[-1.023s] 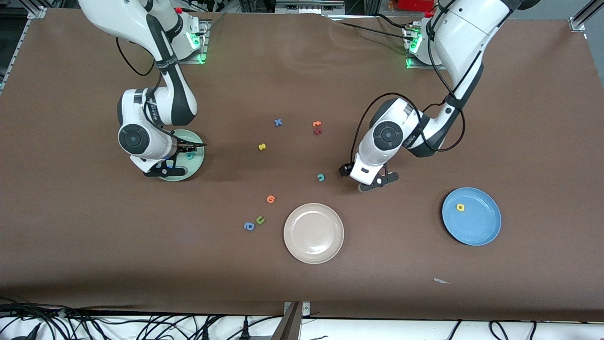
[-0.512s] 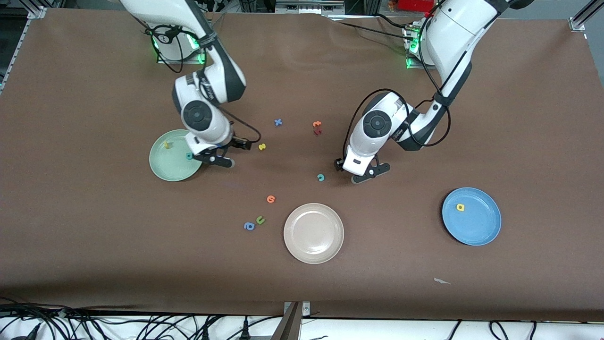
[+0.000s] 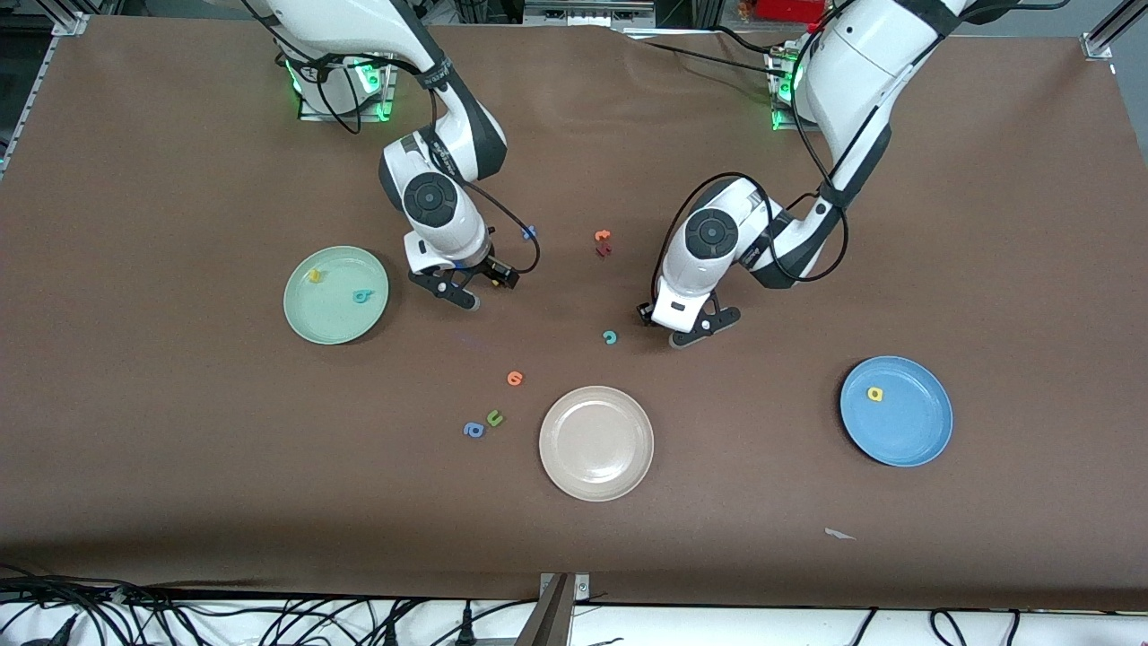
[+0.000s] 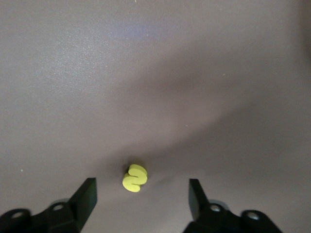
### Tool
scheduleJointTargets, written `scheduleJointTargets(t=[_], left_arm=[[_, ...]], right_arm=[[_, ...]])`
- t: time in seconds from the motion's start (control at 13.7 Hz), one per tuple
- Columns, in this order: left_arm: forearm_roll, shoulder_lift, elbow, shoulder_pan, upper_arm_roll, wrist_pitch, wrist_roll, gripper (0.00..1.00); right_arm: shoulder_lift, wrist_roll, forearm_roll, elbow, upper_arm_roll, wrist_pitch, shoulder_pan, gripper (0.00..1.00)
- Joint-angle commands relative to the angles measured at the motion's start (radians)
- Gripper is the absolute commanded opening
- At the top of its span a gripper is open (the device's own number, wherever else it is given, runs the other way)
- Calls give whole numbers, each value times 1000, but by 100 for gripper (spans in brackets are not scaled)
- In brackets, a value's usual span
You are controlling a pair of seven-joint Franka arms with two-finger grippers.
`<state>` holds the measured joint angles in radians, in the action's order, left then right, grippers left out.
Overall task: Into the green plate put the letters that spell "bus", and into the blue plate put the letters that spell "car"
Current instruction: 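Grasp the teal r with the left gripper while the right gripper grasps yellow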
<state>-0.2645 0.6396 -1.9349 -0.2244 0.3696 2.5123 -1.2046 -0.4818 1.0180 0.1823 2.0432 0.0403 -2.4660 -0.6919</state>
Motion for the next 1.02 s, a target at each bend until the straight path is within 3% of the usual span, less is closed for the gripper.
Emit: scheduleJointTargets(t=[0.0,0.37,0.66,0.95], left_arm=[[-42,8,-3,-13,-1,14,-53,48],[-54,9,4,-10,-4,14,-53,33],[-84,9,4,-4,-4,14,-53,22],[-84,9,7,-3,-4,13,-49,16]], right_arm=[[-37,50,11,-5,3,-53,-26,77],[-49,73,11,-5,3,-59,-32,54],[-49,73,9,-5,3,-59,-34,24],[-43,50,5,-6,6,-50,-32,15]])
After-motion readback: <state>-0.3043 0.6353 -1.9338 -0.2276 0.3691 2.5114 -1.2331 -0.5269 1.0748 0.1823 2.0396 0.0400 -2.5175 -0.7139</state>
